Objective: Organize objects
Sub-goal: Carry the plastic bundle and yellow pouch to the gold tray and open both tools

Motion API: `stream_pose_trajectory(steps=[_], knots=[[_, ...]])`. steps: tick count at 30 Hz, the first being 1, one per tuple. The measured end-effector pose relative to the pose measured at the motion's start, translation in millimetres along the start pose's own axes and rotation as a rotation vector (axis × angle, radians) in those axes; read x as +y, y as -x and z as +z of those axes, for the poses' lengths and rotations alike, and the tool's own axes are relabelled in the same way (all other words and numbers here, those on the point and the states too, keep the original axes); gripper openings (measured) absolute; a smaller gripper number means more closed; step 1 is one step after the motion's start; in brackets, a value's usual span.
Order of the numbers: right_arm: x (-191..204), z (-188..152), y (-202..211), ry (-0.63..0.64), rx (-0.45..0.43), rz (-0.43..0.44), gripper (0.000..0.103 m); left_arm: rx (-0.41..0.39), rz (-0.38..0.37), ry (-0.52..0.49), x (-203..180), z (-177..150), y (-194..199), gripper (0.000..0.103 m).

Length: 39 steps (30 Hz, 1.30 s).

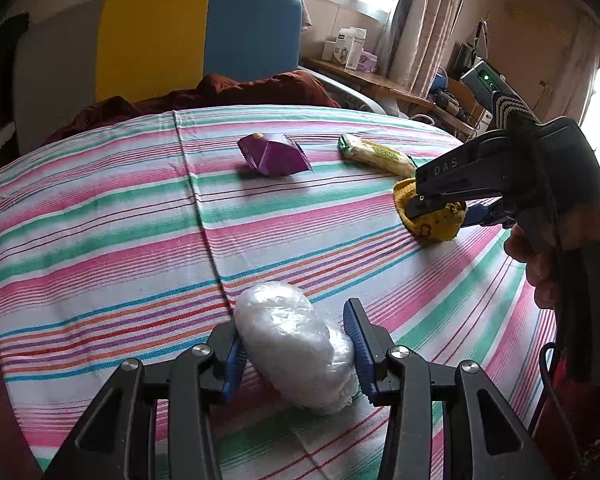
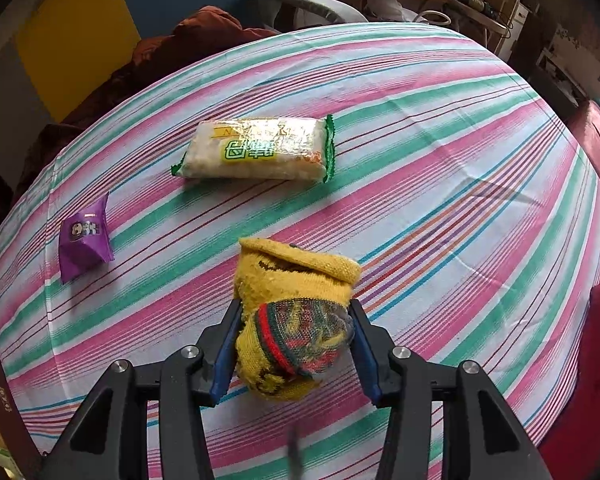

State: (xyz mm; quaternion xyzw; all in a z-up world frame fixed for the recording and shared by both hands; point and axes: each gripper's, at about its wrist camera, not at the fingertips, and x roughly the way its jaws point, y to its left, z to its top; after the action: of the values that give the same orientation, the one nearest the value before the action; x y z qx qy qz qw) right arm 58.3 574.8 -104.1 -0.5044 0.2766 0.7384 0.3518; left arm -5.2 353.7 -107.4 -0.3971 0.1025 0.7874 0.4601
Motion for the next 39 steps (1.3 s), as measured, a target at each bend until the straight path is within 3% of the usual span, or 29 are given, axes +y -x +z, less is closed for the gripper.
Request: stream_pose_trajectory(steps=[8, 16, 17, 27, 39], knots=[[27, 2, -3, 0.094, 0.006, 0.050, 0.050, -0.002, 0.011, -0.006, -1, 0, 1, 0.045], [56, -16, 18, 0.268, -0.031, 0.179, 0.050, -0.007, 0.064, -0.019, -3, -8, 21, 0.043], [61, -30, 30, 0.283, -0.040, 0.184, 0.050, -0.010, 0.068, -0.024, -4, -10, 25, 0.043], [74, -24, 36, 0.312, -0.135, 0.202, 0.050, -0.128, 0.110, -0.040, -11, -8, 93, 0.043], [95, -32, 52, 0.415, -0.225, 0.234, 0.050, -0.209, 0.247, 0.039, 32, -13, 153, 0.043]])
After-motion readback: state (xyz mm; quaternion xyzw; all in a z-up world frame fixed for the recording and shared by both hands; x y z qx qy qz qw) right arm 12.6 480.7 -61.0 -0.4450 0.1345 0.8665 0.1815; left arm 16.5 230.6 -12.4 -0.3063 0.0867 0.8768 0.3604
